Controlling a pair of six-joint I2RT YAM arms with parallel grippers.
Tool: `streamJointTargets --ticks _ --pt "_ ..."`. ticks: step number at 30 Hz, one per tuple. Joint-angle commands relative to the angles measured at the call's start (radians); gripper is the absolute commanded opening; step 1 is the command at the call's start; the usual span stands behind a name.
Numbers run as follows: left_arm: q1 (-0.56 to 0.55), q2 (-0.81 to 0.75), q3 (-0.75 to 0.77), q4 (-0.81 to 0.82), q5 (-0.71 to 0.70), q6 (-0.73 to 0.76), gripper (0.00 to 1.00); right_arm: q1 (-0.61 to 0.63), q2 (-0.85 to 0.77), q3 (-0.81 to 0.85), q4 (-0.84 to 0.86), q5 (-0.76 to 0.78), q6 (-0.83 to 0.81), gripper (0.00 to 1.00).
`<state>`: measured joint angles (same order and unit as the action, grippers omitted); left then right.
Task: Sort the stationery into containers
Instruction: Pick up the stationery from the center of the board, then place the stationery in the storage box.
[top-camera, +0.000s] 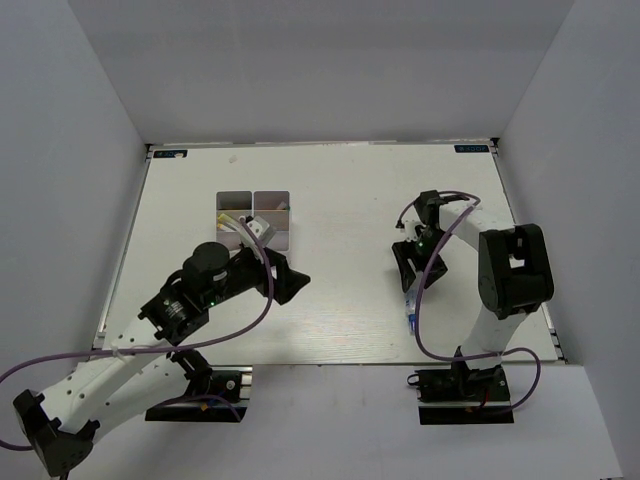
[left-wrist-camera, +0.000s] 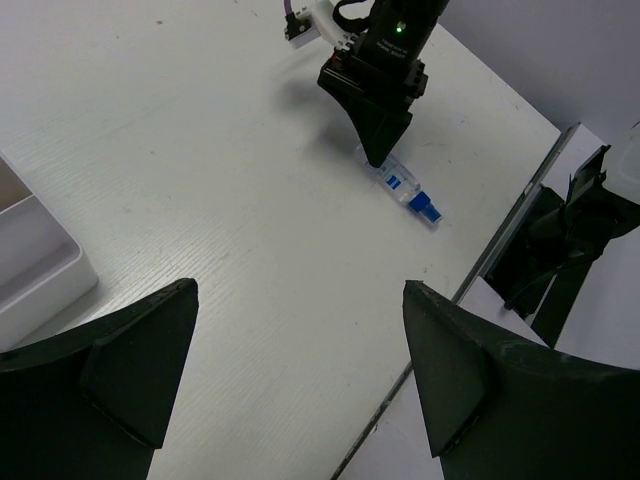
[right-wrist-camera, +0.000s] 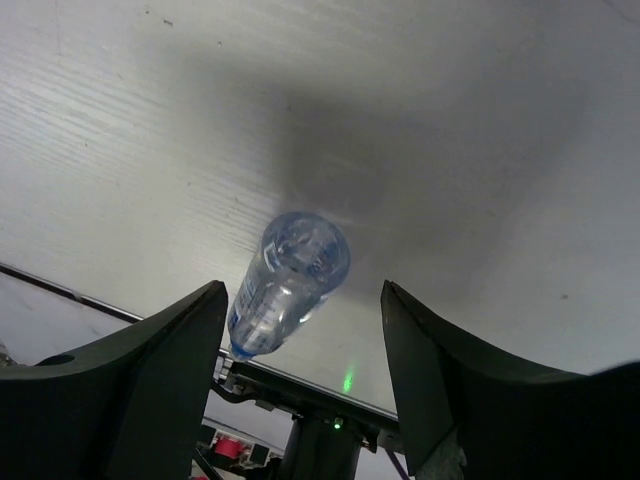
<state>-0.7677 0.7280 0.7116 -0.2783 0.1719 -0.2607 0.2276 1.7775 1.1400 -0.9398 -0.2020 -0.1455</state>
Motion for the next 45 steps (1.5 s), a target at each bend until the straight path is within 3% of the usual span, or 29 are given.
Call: streamJointTargets --ticks 1,5,12,16,17,19,25,31,38,45 --pt "0.005 -0.024 -0.011 -0.018 -0.002 0.011 0.93 0.021 0.028 0.009 0.022 0.009 0.029 0.68" --pt "0.015 -0.044 -0.011 -0.018 -0.002 0.011 0.93 0.044 0.045 0.001 0.03 0.015 0.035 0.62" --pt "0.015 -0.071 -0.02 -0.018 -0.002 0.011 0.93 0.078 0.06 -0.037 0.039 0.058 0.04 0.42" --pt "0.015 -0.081 -0.02 -0.018 -0.002 0.02 0.93 0.084 0.053 -0.026 0.033 0.039 0.032 0.21" --pt "0.015 -0.081 -0.02 -0.018 -0.002 0.02 0.93 0.087 0.043 -0.011 0.021 0.009 0.023 0.11" --pt "0.015 -0.081 -0.02 -0.018 -0.002 0.02 0.93 0.088 0.036 0.036 -0.011 -0.023 -0.001 0.01" --pt "0.015 -0.201 -0.066 0.074 0.162 0.064 0.93 0.107 0.0 0.366 -0.146 -0.195 -0.112 0.0" --pt "0.015 -0.308 -0.089 0.125 0.204 0.095 0.93 0.15 0.043 0.689 -0.142 -0.354 -0.201 0.0" --pt "0.015 -0.331 -0.113 0.18 0.317 0.126 0.93 0.265 0.178 0.837 0.044 -0.597 -0.255 0.0" --pt "0.024 -0.331 -0.113 0.18 0.317 0.126 0.93 0.384 0.238 0.859 0.31 -0.642 -0.267 0.0"
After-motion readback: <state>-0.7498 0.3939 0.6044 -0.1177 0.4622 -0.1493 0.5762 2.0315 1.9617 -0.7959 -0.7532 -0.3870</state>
